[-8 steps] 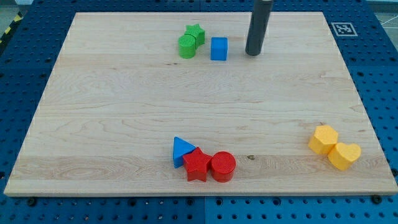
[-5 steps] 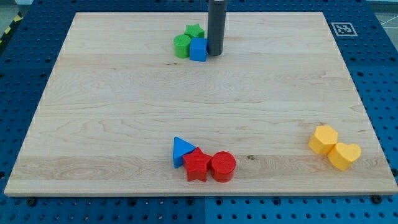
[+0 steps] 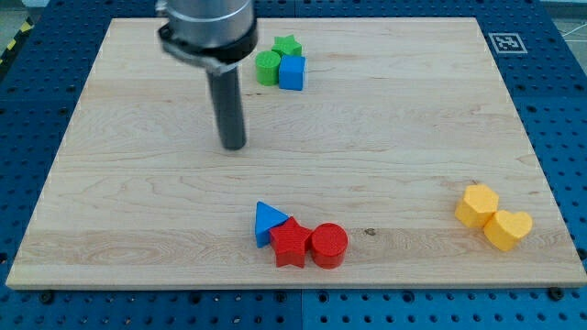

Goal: Move your arm to bottom center

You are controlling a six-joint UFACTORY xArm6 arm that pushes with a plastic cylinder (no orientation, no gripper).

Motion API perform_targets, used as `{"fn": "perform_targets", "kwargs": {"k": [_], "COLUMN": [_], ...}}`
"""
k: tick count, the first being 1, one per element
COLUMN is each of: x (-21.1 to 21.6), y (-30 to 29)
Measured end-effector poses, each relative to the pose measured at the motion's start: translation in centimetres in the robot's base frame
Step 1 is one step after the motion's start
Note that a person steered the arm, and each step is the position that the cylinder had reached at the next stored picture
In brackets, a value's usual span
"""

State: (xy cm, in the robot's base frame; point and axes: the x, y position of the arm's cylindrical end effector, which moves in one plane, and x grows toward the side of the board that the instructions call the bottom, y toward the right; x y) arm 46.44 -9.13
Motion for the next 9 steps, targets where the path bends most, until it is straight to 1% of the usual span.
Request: {"fn": "perform_targets", "kwargs": {"k": [1,2,5,6,8,9], "x": [7.9,15.4,15.4,15.3,15.3,15.4], "y": [-2.0,-2.2,-1.0,4.9,5.8,8.8]}}
